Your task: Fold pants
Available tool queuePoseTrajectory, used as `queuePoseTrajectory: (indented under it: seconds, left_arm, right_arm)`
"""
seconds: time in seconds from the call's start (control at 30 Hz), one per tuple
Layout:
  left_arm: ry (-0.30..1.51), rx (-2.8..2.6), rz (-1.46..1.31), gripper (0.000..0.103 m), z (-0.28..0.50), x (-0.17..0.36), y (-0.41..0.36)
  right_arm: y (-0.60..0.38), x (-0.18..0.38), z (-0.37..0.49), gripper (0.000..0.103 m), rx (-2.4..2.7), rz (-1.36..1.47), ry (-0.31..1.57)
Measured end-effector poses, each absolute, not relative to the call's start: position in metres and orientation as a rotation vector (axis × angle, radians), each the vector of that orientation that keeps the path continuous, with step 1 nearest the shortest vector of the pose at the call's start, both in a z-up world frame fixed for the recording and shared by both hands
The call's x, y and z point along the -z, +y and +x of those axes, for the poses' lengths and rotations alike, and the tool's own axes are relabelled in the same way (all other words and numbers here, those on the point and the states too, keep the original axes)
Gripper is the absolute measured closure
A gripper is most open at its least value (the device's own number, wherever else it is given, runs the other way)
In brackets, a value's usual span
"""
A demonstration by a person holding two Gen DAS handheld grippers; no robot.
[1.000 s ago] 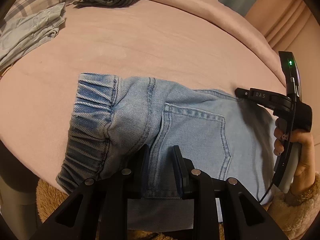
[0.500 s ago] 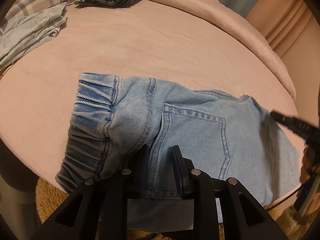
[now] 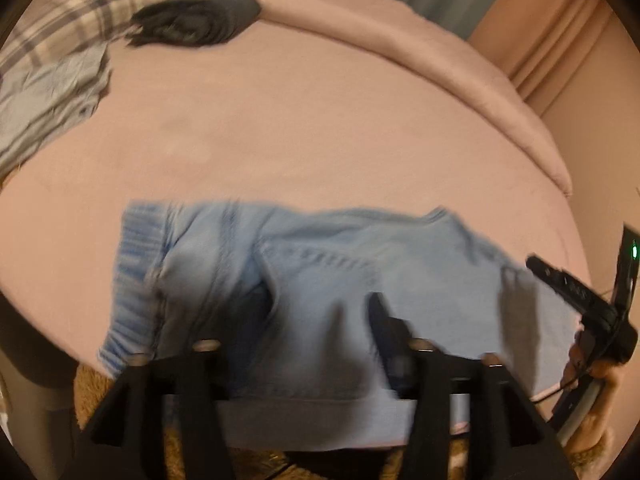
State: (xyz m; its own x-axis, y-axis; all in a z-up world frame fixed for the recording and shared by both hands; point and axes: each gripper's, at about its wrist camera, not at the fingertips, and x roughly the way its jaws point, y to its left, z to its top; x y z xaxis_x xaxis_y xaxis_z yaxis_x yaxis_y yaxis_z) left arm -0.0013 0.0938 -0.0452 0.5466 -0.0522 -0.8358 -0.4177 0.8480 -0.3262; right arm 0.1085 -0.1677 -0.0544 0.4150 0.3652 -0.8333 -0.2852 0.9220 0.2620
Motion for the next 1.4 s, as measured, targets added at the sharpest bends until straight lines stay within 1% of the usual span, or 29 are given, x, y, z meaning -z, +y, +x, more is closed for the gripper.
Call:
queuePoseTrajectory:
  seconds: [0.03,0.1,0.17,0.23,0.3,0.43,0.47,0.5,0.53,0.6,0.63,0.8,1.07,1.13,1.17,1.2,1.23,1.27,1.3,1.33,1.4]
  left_arm:
    - [0.957,-0.196,-0.54,0.044,0.004,0.038,0.091]
    - [0.944,-0.142,-0.542,0.044,0.017,0.03,0.085]
    - [0.938,-0.099,-0.526,0.044,0.035,0.024,0.074]
    - [0.946,-0.069,-0.49,0.044,0.055,0.023,0.06]
    - [0.968,-0.028,-0.464,0.044,0.081,0.029,0.044]
    - [1.029,0.042,-0.437,0.044,0.12,0.048,0.012]
    - [1.051,0.058,-0.426,0.045,0.13,0.055,0.003]
    - [1.063,0.076,-0.421,0.053,0.137,0.06,-0.002]
    - [1.087,0.089,-0.413,0.064,0.146,0.067,-0.012]
    - [1.127,0.085,-0.399,0.075,0.159,0.08,-0.022]
    - [1.139,0.071,-0.389,0.078,0.166,0.087,-0.024]
    - [1.159,0.028,-0.353,0.078,0.183,0.099,-0.035]
    - [1.151,0.017,-0.311,0.078,0.186,0.094,-0.045]
    - [1.155,0.023,-0.288,0.078,0.189,0.089,-0.05]
    - [1.153,0.031,-0.275,0.078,0.187,0.084,-0.054]
    - [1.146,0.058,-0.27,0.075,0.183,0.077,-0.06]
    - [1.136,0.083,-0.274,0.065,0.181,0.072,-0.064]
    - [1.118,0.117,-0.286,0.057,0.176,0.064,-0.07]
    - [1.093,0.157,-0.3,0.042,0.168,0.056,-0.077]
    - [1.077,0.187,-0.308,0.036,0.163,0.051,-0.083]
    - [1.065,0.258,-0.304,0.036,0.154,0.045,-0.101]
  right_arm:
    - [-0.186,0.051,0.107,0.065,-0.392,0.117,1.06]
    - [-0.224,0.043,0.104,0.058,-0.332,0.158,1.035]
    - [-0.251,0.036,0.096,0.053,-0.26,0.175,1.011]
    - [-0.283,0.032,0.092,0.046,-0.176,0.194,0.996]
    - [-0.31,0.034,0.087,0.043,-0.091,0.21,0.992]
    - [-0.356,0.046,0.076,0.041,0.043,0.256,1.023]
    - [-0.363,0.048,0.073,0.041,0.059,0.266,1.026]
    - [-0.373,0.052,0.069,0.04,0.079,0.276,1.03]
    - [-0.383,0.055,0.064,0.04,0.103,0.284,1.035]
    - [-0.397,0.061,0.058,0.04,0.138,0.298,1.044]
    - [-0.404,0.065,0.056,0.04,0.156,0.304,1.053]
    - [-0.422,0.075,0.05,0.04,0.222,0.307,1.071]
    - [-0.451,0.084,0.033,0.039,0.258,0.341,1.079]
    - [-0.453,0.083,0.031,0.037,0.269,0.349,1.077]
    - [-0.456,0.083,0.029,0.036,0.276,0.354,1.074]
    - [-0.459,0.084,0.029,0.036,0.281,0.359,1.072]
    - [-0.459,0.084,0.03,0.036,0.282,0.363,1.07]
    - [-0.462,0.085,0.028,0.036,0.282,0.372,1.067]
    - [-0.464,0.085,0.028,0.036,0.282,0.383,1.066]
    - [-0.467,0.085,0.028,0.036,0.281,0.396,1.065]
    - [-0.473,0.086,0.027,0.036,0.277,0.431,1.06]
